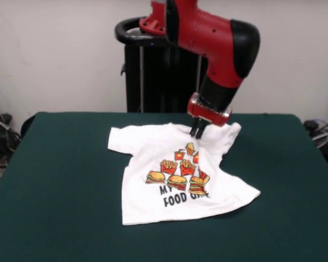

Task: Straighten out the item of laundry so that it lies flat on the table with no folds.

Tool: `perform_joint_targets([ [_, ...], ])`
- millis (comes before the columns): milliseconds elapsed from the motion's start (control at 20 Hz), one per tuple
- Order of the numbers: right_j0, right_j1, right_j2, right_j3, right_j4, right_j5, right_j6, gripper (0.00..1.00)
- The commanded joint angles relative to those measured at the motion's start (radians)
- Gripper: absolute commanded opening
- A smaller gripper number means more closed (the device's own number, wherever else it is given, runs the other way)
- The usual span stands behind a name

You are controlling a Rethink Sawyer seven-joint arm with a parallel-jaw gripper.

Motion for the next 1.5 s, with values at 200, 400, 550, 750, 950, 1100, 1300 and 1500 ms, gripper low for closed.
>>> perform_joint_targets([
  [200,0.024,0.02,0.047,-0.039,0.091,0.087,0.248,0.0],
  [400,0.001,0.017,0.098,-0.005,0.111,0.044,0.275,0.0],
  [550,-0.004,0.013,0.124,0.012,0.127,0.024,0.292,0.0],
  [750,-0.064,0.005,0.198,0.046,0.138,-0.013,0.3,0.0],
  [950,-0.056,-0.021,0.237,0.065,0.218,0.07,0.351,0.0],
  [1100,-0.048,-0.039,0.255,0.07,0.278,0.134,0.376,0.0],
  [1300,-0.038,-0.045,0.256,0.071,0.313,0.161,0.367,0.0],
  [1500,-0.041,-0.049,0.263,0.07,0.338,0.186,0.366,0.0],
])
